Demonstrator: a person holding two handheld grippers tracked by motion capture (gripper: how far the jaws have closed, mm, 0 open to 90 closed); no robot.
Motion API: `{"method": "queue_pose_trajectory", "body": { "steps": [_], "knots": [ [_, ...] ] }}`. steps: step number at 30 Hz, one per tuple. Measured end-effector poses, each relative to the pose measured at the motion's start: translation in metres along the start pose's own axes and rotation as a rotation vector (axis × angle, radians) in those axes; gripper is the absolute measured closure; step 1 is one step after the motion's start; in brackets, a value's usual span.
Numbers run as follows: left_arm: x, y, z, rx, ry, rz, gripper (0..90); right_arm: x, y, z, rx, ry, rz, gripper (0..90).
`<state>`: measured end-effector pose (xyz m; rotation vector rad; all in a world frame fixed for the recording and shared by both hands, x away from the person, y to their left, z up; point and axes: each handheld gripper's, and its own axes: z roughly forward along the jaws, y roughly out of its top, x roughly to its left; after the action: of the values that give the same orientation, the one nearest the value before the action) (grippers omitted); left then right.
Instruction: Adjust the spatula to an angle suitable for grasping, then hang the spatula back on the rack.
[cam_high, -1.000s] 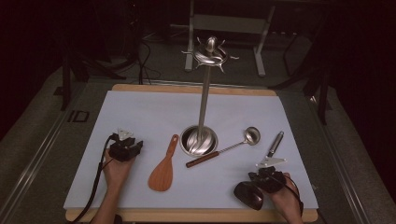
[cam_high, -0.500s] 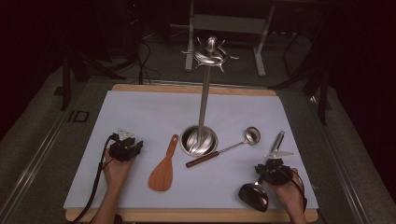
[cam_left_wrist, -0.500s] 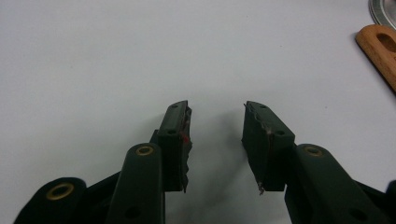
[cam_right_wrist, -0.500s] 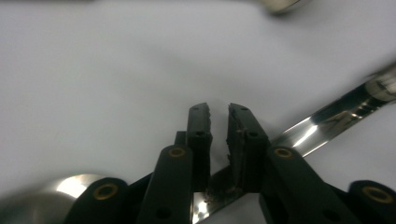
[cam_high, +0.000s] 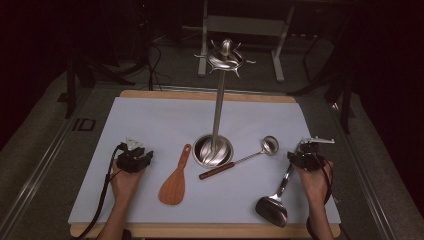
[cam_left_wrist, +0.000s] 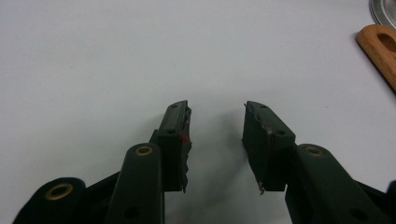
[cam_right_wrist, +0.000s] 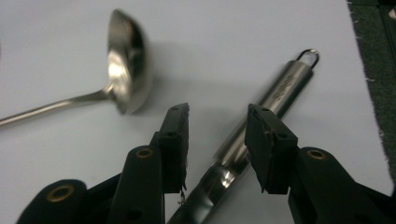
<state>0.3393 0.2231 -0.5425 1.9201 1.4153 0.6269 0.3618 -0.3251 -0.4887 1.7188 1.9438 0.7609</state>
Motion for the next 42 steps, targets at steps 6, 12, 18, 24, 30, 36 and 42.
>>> {"method": "queue_pose_trajectory", "body": {
  "steps": [6,12,18,24,30,36,42],
  "knots": [
    [0.000,0.000,0.000,0.001,0.000,-0.002,61.3,-0.004,0.009,0.009,0.028,-0.038,0.020,55.7],
    [0.000,0.000,0.000,0.000,0.000,-0.001,61.1,-0.006,0.017,0.022,0.082,-0.062,0.060,51.3],
    [0.000,0.000,0.000,0.000,0.001,-0.002,60.9,-0.009,0.019,0.028,0.113,-0.065,0.100,47.4],
    [0.000,0.000,0.000,0.000,0.003,-0.002,60.5,-0.013,0.019,0.030,0.147,-0.066,0.121,47.4],
    [0.000,0.000,0.000,0.000,0.004,-0.002,60.2,-0.017,0.018,0.031,0.178,-0.040,0.129,53.7],
    [0.000,0.000,0.000,-0.001,0.004,-0.004,59.9,0.000,0.024,0.042,0.209,-0.003,0.069,57.2],
    [0.000,0.000,0.000,0.000,0.004,-0.004,59.8,0.014,0.031,0.046,0.275,-0.028,0.021,56.2]
  ]
}}
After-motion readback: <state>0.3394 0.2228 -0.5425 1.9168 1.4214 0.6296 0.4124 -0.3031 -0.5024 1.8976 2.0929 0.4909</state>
